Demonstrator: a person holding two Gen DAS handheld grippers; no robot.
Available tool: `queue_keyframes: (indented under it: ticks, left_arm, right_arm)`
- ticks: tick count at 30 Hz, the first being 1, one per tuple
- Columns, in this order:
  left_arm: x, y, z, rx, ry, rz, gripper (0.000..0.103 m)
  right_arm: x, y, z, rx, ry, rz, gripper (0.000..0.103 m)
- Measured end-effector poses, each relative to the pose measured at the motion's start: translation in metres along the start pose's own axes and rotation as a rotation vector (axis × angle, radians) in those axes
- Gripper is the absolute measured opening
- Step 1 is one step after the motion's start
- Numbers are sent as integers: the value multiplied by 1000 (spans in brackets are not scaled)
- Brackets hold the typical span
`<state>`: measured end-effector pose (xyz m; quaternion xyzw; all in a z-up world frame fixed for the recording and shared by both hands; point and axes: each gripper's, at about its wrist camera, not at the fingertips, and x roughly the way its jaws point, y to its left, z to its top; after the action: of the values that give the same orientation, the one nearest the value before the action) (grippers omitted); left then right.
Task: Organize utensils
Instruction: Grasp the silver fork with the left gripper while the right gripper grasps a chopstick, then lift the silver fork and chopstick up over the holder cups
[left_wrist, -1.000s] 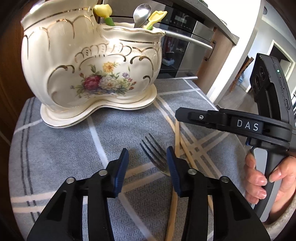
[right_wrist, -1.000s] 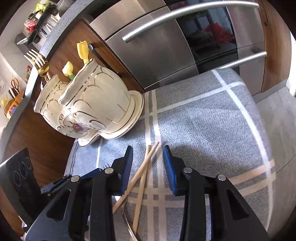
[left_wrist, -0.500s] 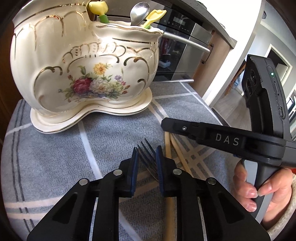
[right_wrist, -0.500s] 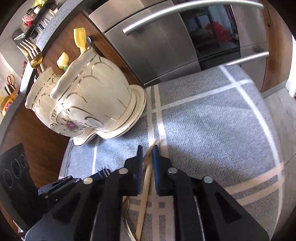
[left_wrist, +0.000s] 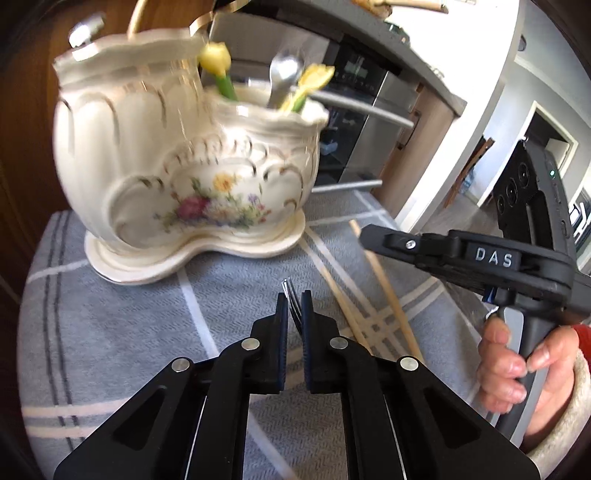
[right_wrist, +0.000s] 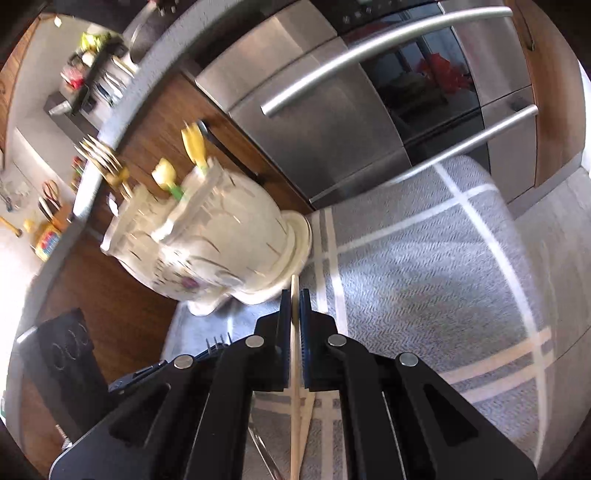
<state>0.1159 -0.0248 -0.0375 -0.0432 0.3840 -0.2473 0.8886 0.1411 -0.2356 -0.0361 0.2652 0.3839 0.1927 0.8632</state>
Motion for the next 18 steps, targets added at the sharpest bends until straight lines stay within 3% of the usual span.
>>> queue_keyframes:
  ticks: [3,8,18]
  left_arm:
    - [-24,2,3,3,-57,-6,5]
    - [-62,0,6,36,-162,36,3]
    - [-112,-18,3,131,-298,138,3]
  right_arm:
    - [-18,-2,6,-6,-54,15,5]
    - [-44,-1,11,-7,-141,27,4]
    - [-80,19,10,-95,-287,26,4]
